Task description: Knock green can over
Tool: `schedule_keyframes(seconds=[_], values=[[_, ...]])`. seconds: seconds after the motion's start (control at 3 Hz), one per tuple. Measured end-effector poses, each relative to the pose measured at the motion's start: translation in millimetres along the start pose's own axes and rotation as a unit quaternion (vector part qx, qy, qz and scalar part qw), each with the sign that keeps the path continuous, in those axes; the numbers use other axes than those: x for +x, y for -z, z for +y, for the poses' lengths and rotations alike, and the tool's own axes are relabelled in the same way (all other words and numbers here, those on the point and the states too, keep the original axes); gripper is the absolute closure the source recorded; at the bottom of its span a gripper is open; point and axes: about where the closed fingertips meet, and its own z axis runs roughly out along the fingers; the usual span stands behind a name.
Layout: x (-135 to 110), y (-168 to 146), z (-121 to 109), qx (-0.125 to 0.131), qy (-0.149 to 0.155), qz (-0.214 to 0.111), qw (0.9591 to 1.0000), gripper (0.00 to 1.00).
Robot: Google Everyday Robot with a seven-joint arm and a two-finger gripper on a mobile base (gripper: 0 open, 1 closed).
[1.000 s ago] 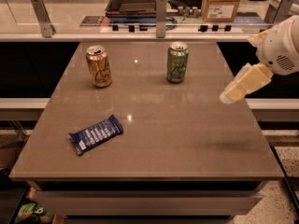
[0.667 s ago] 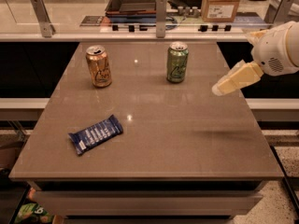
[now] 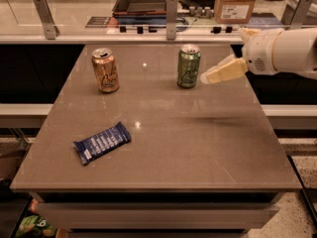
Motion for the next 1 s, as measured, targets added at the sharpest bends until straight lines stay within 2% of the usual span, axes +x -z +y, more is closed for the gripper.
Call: schedule_keyframes(seconds=[0.33, 1.0], values=[[-3.6, -31.4, -1.7, -0.02, -0.014, -0.034, 0.9991, 0.0], [1.1, -75.6, 6.0, -0.074, -0.048, -0.061, 0.9943, 0.0]])
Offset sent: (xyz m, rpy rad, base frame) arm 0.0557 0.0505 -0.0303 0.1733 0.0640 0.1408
